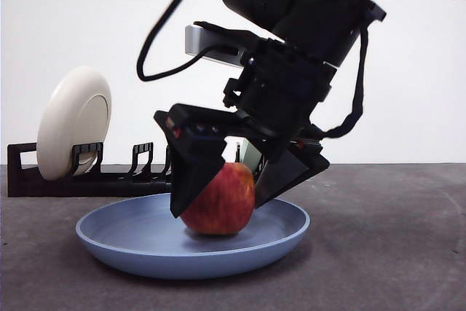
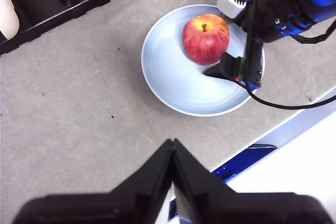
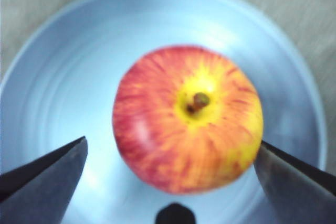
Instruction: Take the blue plate from the plate rack,put the plate on the table,take the apple from the table,put the apple in the plate
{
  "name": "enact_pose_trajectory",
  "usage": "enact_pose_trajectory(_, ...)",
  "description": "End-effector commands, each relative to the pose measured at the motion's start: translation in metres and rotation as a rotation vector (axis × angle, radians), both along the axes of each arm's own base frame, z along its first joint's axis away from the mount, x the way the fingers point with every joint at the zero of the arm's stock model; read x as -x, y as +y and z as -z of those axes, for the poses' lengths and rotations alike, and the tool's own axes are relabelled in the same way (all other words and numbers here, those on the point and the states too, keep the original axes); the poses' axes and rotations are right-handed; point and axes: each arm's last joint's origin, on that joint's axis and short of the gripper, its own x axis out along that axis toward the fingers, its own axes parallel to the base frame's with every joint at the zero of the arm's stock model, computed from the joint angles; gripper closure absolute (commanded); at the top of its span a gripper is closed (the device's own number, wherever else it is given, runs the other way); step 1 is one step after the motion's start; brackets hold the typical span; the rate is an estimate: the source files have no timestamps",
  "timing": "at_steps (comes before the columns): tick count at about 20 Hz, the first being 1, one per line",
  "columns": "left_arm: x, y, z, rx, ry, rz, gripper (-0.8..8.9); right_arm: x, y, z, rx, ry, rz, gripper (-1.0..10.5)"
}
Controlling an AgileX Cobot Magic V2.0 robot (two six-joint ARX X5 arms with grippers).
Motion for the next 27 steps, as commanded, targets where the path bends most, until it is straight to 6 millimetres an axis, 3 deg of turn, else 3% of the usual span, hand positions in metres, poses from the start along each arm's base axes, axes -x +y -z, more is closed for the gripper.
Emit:
enact_pose_trajectory(1,0.000,0.000,-0.001,0.002,-0.010,0.009,8.18,-0.003,0.006,-0.019,-0.017,0.011,-0.006,3.5)
enact_pose_trajectory(5,0.000,0.000,-0.001,-0.001,-0.015,0.005,8.18,0.011,-0.002,-0.067,-0.068,-0.037,-0.006,4.0)
enact_pose_trajectory(6,0.000,0.000,-0.001,-0.001,-0.016,0.005,8.18,0.017,-0.009,-0.079,-0.081,-0.047,-0.006,4.9)
enact_pose_trajectory(9,0.000,0.000,-0.001,-0.001,-0.016,0.005,8.18,0.045,-0.044,-0.120,-0.094,-0.082,0.008,9.1)
enact_pose_trajectory(10,0.000,0.000,-0.001,-0.001,-0.016,0.005,8.18,0.054,-0.057,-0.132,-0.096,-0.097,0.016,9.7)
enact_pose_trajectory(13,0.000,0.000,-0.001,-0.001,-0.015,0.005,8.18,0.086,-0.099,-0.159,-0.081,-0.150,0.060,9.5)
enact_pose_trajectory(19,-0.001,-0.002,0.000,-0.012,-0.010,0.005,8.18,0.122,-0.153,-0.171,0.081,-0.257,0.201,9.4)
enact_pose_trajectory(27,-0.010,-0.008,0.003,-0.043,0.005,-0.038,8.17,0.132,-0.167,-0.160,0.291,-0.180,0.207,9.4)
